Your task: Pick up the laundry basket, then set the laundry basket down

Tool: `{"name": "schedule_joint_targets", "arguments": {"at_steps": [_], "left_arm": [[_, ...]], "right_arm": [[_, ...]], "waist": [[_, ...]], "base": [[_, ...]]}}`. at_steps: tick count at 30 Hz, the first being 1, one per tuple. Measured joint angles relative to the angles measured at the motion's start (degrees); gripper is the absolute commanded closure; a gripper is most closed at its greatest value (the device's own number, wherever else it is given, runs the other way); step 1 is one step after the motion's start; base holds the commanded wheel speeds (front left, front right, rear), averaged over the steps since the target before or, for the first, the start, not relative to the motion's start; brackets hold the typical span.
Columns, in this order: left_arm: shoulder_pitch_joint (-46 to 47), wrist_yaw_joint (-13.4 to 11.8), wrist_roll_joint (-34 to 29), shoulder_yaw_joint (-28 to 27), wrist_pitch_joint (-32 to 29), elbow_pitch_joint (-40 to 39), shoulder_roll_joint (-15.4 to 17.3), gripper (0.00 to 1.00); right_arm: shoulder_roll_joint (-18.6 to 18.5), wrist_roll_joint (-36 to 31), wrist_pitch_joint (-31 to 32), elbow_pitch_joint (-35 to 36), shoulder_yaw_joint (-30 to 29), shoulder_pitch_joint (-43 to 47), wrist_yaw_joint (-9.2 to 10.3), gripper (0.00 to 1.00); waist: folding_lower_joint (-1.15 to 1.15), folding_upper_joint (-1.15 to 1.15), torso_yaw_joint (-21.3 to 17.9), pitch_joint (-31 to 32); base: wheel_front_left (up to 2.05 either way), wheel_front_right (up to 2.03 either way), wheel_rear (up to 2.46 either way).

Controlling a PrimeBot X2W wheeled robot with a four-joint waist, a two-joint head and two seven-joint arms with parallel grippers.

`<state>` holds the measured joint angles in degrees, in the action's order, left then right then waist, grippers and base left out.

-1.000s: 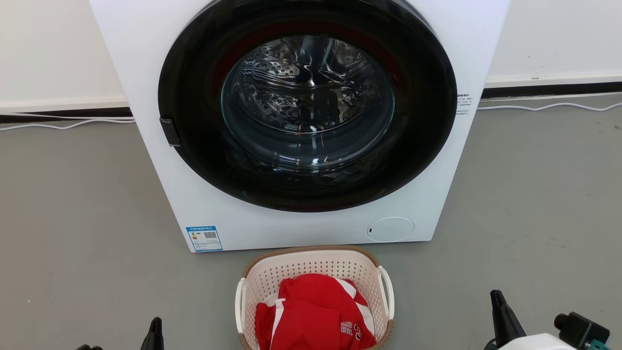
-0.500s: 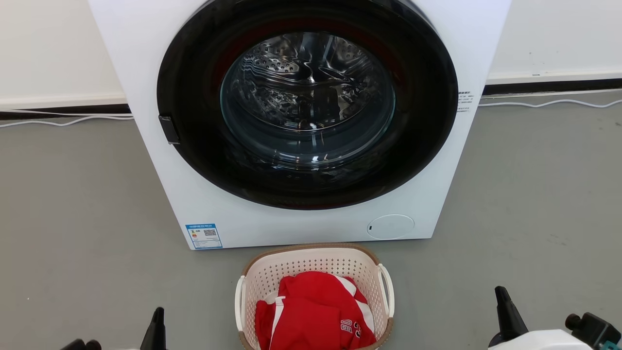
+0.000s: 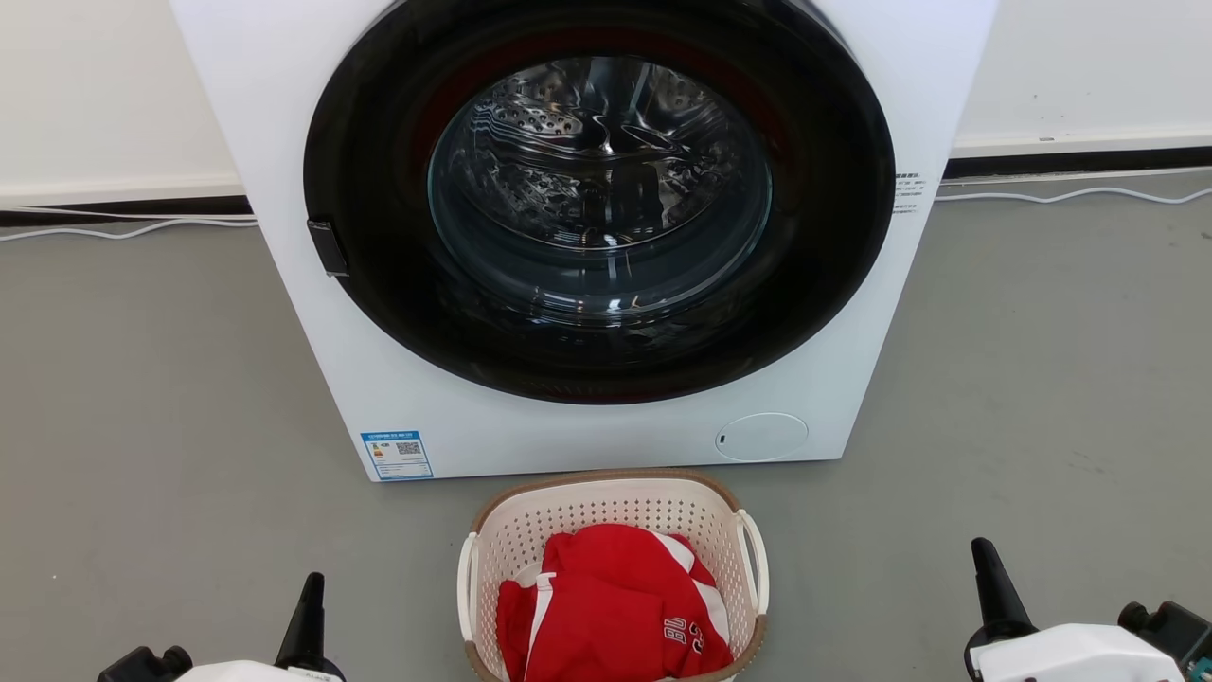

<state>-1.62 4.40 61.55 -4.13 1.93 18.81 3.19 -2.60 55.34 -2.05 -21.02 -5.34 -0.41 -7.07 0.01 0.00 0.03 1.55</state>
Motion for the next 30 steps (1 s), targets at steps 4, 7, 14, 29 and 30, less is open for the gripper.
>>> {"name": "schedule_joint_targets", "arguments": {"at_steps": [4, 7, 14, 29, 30], "left_arm": [[0.0, 0.2, 2.5, -0.1, -0.6, -0.1, -0.1, 1.0], [0.0, 0.4, 3.6, -0.1, -0.9, -0.2, -0.1, 1.0], [1.2, 0.7, 7.7, -0.2, -2.0, -0.7, -0.3, 1.0], [2.5, 1.3, 16.8, -0.4, -4.5, -1.8, -0.7, 1.0], [2.5, 1.3, 17.3, -0.4, -4.6, -1.8, -0.7, 1.0]], "right_arm": [[0.0, 2.9, 0.6, 0.3, -0.1, 0.0, 0.0, 1.0], [0.0, 4.3, 0.9, 0.4, -0.2, 0.0, 0.0, 1.0], [0.0, 9.3, 2.1, 1.4, -0.4, -1.0, 0.0, 1.0], [0.0, 20.0, 4.5, 2.6, -1.5, -1.2, 0.0, 1.0], [0.0, 20.7, 4.7, 2.8, -1.5, -1.2, 0.0, 1.0]], "waist": [[0.0, 0.0, 0.0, -0.1], [0.0, 0.0, 0.0, -0.2], [-0.01, 0.0, 0.0, -0.4], [0.0, 0.0, 0.0, -1.0], [0.0, 0.0, 0.0, -1.0]], "base": [[0.0, 0.0, 0.0], [0.0, 0.0, 0.0], [0.0, 0.0, 0.0], [0.0, 0.0, 0.0], [0.0, 0.0, 0.0]]}}
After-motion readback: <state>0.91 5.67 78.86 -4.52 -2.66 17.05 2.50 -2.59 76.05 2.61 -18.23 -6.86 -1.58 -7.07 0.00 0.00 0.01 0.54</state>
